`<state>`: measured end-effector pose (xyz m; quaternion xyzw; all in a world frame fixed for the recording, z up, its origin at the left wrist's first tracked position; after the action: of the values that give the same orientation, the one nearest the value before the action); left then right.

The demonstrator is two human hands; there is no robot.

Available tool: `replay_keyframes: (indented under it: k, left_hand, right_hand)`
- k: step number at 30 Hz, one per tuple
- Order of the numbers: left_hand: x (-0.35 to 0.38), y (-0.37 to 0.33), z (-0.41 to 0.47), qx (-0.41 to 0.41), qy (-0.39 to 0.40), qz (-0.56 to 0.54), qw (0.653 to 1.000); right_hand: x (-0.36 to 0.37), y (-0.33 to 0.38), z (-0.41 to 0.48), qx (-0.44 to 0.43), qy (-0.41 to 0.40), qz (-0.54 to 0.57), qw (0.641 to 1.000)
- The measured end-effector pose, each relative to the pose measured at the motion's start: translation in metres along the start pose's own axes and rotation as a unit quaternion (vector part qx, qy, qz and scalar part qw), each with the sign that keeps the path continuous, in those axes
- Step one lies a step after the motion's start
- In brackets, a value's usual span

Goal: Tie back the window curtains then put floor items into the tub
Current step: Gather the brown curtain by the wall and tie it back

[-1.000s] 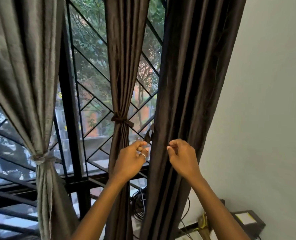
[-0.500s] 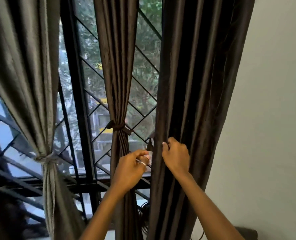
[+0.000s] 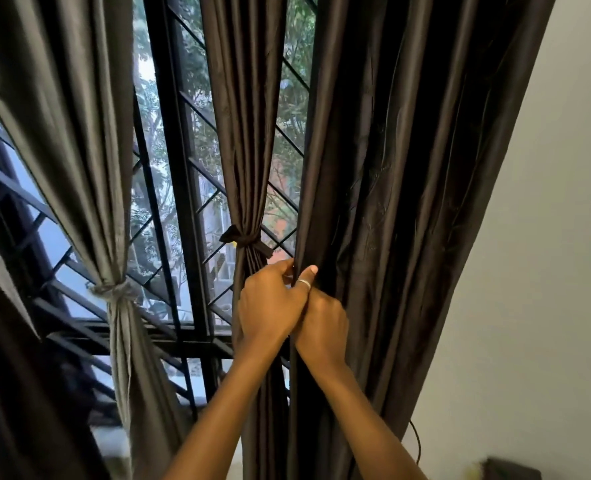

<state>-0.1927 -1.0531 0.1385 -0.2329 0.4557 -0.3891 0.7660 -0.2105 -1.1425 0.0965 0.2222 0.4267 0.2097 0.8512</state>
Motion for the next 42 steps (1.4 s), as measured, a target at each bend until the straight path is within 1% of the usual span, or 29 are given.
replay_keyframes:
  k: [3,7,11,13,15,16,17,18,19,21,22,23,24,27,29,32,37,42]
  left_hand:
    - [-0.003,0.000,0.001,-0.009,-0.007,0.051,0.999]
    - [0.000,-0.003,0.001,-0.032,0.003,0.080,0.996]
    - [0.003,-0.003,0.000,-0.012,0.010,0.098,0.995]
    - [0.002,-0.004,0.000,-0.009,0.007,0.114,0.993]
    - [0.003,-0.006,0.001,0.000,0.011,0.120,0.993]
    - [0.004,-0.005,0.002,0.005,0.013,0.119,0.993]
    - [0.004,-0.004,0.003,0.010,0.013,0.115,0.993]
    - [0.005,-0.002,0.003,0.017,0.012,0.110,0.994]
    - [0.005,0.000,0.004,0.026,0.012,0.106,0.994]
    - [0.006,0.005,0.006,0.041,0.013,0.099,0.994]
    - [0.006,0.007,0.007,0.045,0.013,0.096,0.994]
    - [0.006,0.008,0.007,0.047,0.012,0.094,0.994]
    - [0.007,0.010,0.008,0.049,0.010,0.093,0.994]
    - [0.011,0.011,0.010,0.062,0.011,0.088,0.994]
    - [0.013,0.009,0.010,0.077,0.020,0.092,0.993]
    - [0.010,0.012,0.014,0.089,0.021,0.089,0.992]
    - [-0.017,0.036,0.035,0.079,0.000,0.096,0.992]
    - [-0.027,0.045,0.045,0.099,0.007,0.120,0.988]
  right_hand:
    - [0.008,0.003,-0.004,-0.017,-0.030,0.011,0.999]
    - [0.010,0.001,-0.006,-0.017,-0.050,0.005,0.999]
    - [0.009,-0.001,-0.004,-0.032,-0.066,-0.007,0.997]
    - [0.006,-0.003,-0.002,-0.041,-0.044,0.014,0.998]
    - [-0.003,-0.010,0.000,-0.045,0.004,0.082,0.996]
    - [-0.010,-0.014,0.001,-0.041,0.012,0.114,0.993]
    - [-0.018,-0.020,0.001,-0.026,-0.003,0.129,0.991]
    - [-0.027,-0.026,0.000,-0.011,-0.043,0.124,0.991]
    - [-0.039,-0.031,-0.001,0.001,-0.106,0.099,0.989]
    - [-0.065,-0.038,-0.005,0.020,-0.236,0.044,0.971]
    - [-0.077,-0.041,-0.007,0.038,-0.273,0.032,0.961]
    - [-0.086,-0.043,-0.007,0.060,-0.285,0.023,0.956]
    - [-0.091,-0.046,-0.007,0.083,-0.275,0.015,0.958]
    - [-0.088,-0.056,-0.001,0.137,-0.188,-0.017,0.972]
    - [-0.083,-0.065,0.005,0.140,-0.148,-0.044,0.978]
    - [-0.083,-0.084,0.012,0.126,-0.150,-0.059,0.979]
    - [-0.116,-0.118,0.018,0.181,-0.177,-0.074,0.965]
    - [-0.125,-0.128,0.024,0.155,-0.155,-0.081,0.972]
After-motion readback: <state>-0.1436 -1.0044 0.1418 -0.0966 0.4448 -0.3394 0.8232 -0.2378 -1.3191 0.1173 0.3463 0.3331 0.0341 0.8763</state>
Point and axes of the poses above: each hand's wrist, its own z-axis towards the middle knuckle, its own x-axis out of the palm, y = z × x, the point moved 1 cm from there along z, towards the middle knuckle, and after that the axes turned 5 degrees about y, right-handed, at the moved point
